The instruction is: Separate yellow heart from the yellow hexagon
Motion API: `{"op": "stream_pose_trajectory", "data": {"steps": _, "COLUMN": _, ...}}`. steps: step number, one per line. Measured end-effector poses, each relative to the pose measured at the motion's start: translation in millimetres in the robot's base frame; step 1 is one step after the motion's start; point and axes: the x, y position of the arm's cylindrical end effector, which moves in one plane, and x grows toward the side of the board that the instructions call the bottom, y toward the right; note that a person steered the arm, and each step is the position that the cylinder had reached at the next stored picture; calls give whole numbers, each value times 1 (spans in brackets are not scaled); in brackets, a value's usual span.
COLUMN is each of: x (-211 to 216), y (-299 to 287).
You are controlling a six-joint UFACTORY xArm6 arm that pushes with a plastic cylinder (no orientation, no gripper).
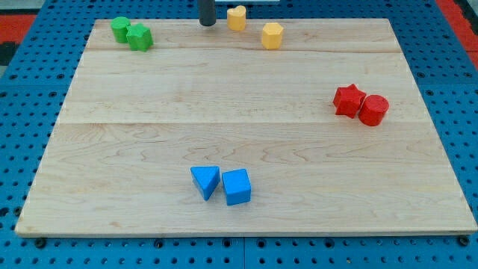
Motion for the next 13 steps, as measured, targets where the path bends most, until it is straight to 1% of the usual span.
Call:
{"op": "stream_pose_trajectory", "data": {"steps": 2, "x": 0, "y": 7}}
{"op": "stream_pose_trajectory", "data": {"steps": 3, "x": 4, "y": 34}}
{"op": "stream_pose_trajectory", "data": {"steps": 4, "x": 35, "y": 61}}
{"op": "stream_pose_trajectory", "data": {"steps": 5, "x": 93, "y": 36}}
{"op": "stream_pose_trajectory", "data": {"steps": 9, "x": 100, "y": 27}}
{"op": "stream_pose_trajectory", "data": {"steps": 10, "x": 128, "y": 60}}
{"op": "stream_pose_trajectory", "data": {"steps": 12, "x": 129, "y": 62}}
{"op": "stream_pose_trajectory", "data": {"steps": 13, "x": 154, "y": 64}}
